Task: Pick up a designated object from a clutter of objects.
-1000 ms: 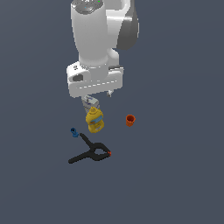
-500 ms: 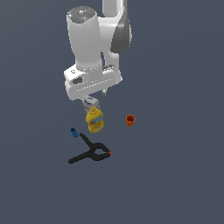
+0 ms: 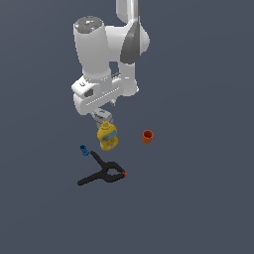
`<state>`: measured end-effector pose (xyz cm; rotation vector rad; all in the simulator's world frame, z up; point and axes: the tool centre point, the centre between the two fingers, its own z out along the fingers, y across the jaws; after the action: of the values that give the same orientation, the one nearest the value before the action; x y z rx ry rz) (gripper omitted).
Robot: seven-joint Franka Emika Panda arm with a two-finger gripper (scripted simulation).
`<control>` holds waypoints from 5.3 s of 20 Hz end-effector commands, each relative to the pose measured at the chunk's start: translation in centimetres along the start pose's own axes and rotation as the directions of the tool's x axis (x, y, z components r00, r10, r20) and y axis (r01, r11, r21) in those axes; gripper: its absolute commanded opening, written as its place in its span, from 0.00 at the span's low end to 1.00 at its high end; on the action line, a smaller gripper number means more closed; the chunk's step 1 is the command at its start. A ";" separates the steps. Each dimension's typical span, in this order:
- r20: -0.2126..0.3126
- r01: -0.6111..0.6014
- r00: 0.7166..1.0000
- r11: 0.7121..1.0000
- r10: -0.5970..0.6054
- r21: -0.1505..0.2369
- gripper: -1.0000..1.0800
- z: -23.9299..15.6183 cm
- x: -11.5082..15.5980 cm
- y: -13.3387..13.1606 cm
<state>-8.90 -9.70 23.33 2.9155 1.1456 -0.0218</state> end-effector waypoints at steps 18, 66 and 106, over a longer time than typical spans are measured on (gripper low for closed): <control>-0.015 0.316 0.949 0.949 -0.316 -0.002 0.96 3.0 -4.2 -1.4; -0.015 0.334 0.942 0.943 -0.334 -0.004 0.00 5.9 -3.9 -0.5; -0.017 0.337 0.941 0.942 -0.337 -0.003 0.00 -19.5 4.2 12.9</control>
<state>2.72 -15.90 41.99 2.6846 1.6315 0.0007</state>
